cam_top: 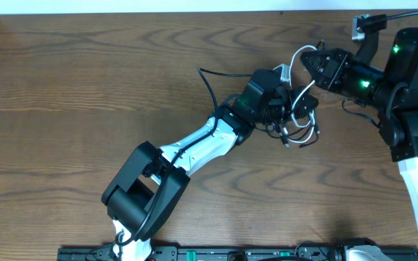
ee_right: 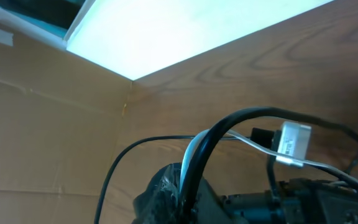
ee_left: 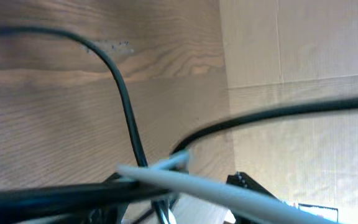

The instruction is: Untangle cables

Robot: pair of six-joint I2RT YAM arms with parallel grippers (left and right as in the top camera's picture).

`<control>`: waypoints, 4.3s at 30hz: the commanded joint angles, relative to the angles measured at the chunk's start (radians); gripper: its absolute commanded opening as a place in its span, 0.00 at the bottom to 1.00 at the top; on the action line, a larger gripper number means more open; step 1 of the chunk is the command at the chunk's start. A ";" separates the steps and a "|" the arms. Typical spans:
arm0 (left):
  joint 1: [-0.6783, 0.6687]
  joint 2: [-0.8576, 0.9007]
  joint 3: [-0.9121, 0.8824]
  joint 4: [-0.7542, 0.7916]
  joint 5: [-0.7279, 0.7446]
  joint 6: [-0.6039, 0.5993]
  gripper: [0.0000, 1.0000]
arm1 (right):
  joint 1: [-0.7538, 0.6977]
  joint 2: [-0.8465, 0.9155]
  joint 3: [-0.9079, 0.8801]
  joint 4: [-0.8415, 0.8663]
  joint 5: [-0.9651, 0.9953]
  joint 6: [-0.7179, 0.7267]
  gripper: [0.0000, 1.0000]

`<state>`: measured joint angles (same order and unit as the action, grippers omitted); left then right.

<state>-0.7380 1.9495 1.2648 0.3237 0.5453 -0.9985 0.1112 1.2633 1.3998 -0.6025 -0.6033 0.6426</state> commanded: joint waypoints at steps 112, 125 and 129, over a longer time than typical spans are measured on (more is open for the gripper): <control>0.059 0.023 0.025 -0.375 -0.277 0.803 0.59 | -0.221 0.460 0.010 -0.313 0.206 -0.480 0.83; 0.048 0.087 0.023 -0.385 -0.254 0.772 0.55 | -0.220 0.460 0.010 -0.311 0.206 -0.480 0.83; 0.034 0.089 0.022 -0.382 -0.254 0.772 0.50 | -0.220 0.460 0.010 -0.311 0.205 -0.480 0.83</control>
<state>-0.6888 2.0247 1.2686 -0.0593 0.2855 -0.2161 -0.1120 1.7229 1.3998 -0.9154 -0.4030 0.1528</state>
